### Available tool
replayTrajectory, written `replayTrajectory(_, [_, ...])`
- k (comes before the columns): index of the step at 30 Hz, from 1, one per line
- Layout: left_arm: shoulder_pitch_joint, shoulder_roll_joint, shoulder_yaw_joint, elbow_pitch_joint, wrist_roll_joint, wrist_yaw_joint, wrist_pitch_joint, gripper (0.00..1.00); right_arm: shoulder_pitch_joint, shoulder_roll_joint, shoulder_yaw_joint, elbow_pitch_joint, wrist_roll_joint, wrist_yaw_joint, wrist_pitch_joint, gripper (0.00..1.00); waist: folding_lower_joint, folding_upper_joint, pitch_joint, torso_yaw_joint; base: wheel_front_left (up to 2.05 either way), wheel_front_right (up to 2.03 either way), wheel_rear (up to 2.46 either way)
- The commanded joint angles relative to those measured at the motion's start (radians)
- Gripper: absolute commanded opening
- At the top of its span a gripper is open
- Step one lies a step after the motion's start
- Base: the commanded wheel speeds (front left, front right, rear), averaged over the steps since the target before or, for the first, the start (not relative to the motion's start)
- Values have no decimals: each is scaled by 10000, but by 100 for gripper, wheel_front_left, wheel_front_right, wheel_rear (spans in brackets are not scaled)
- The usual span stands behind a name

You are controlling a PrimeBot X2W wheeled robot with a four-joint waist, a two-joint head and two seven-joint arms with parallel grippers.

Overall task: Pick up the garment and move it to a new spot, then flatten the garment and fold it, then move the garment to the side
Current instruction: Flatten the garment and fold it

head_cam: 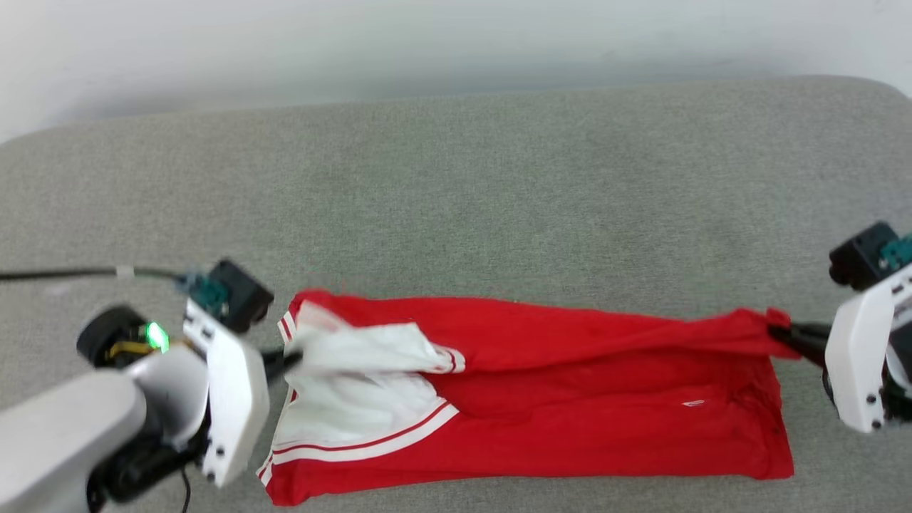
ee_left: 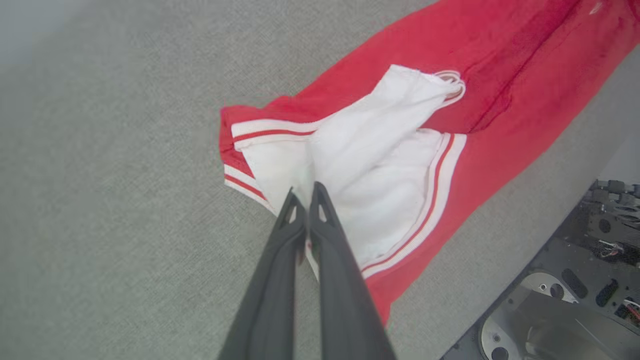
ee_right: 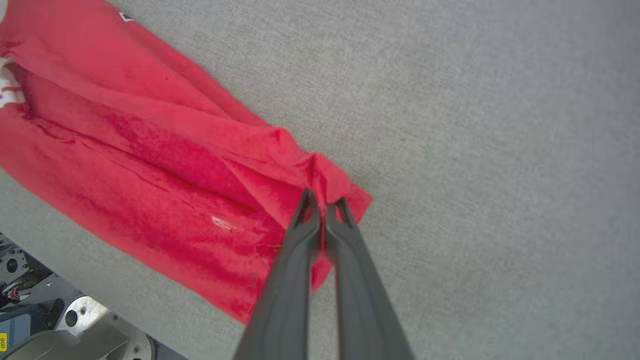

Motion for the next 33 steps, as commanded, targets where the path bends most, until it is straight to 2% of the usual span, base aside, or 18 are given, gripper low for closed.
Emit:
replayTrajectory(1, [354,136,-28,-133,-64,152,-112,0,336,-85,67,16,49,-4,-105,0,1,0,-83,-57,0,0,0])
replayTrajectory(7, [1696,344,-201,-471,-258,602,-231,0,1177,168,364,291,149,-4,-381,0,1,0,-60,-104,0,0,0])
replayTrajectory(11, [2353,-2,-274,-94,-356,578,-179,0,1421,630,557,840,-11,-4,-556,0,1,0,49,-133,0,0,0])
replayTrajectory(12, [2506,-274,-264,204,-376,522,-282,0,1418,937,605,1412,-129,-4,-723,23,1,0,62,-126,0,0,0])
replayTrajectory(13, [2536,-352,-252,292,-384,525,-362,31,1375,1019,578,1549,-169,-5,-843,100,1,0,54,-121,0,0,0])
replayTrajectory(14, [2523,-411,-211,337,-333,560,-475,100,1323,1108,535,1648,-195,-5,-956,100,1,0,40,-119,0,0,0])
replayTrajectory(18, [2368,-436,62,395,-46,804,-1131,100,1152,1106,283,1512,-152,-4,-1584,100,1,0,-110,-100,0,0,0])
replayTrajectory(21, [2420,-510,544,263,69,1189,-2216,100,1133,946,-28,1132,-149,-4,-2182,100,1,0,-183,-139,0,0,0])
replayTrajectory(29, [2927,-766,1631,393,676,2740,-5197,100,1482,679,-1755,854,-162,-4,-3638,100,1,0,-203,-190,0,0,0])
replayTrajectory(30, [2927,-766,1631,393,676,2740,-5197,100,1482,679,-1755,854,-162,-4,-3638,100,1,0,-203,-190,0,0,0])
replayTrajectory(33, [3187,-1010,2089,445,976,3467,-5824,100,1932,857,-2588,1202,33,-4,-4018,100,1,0,-169,-129,0,0,0])
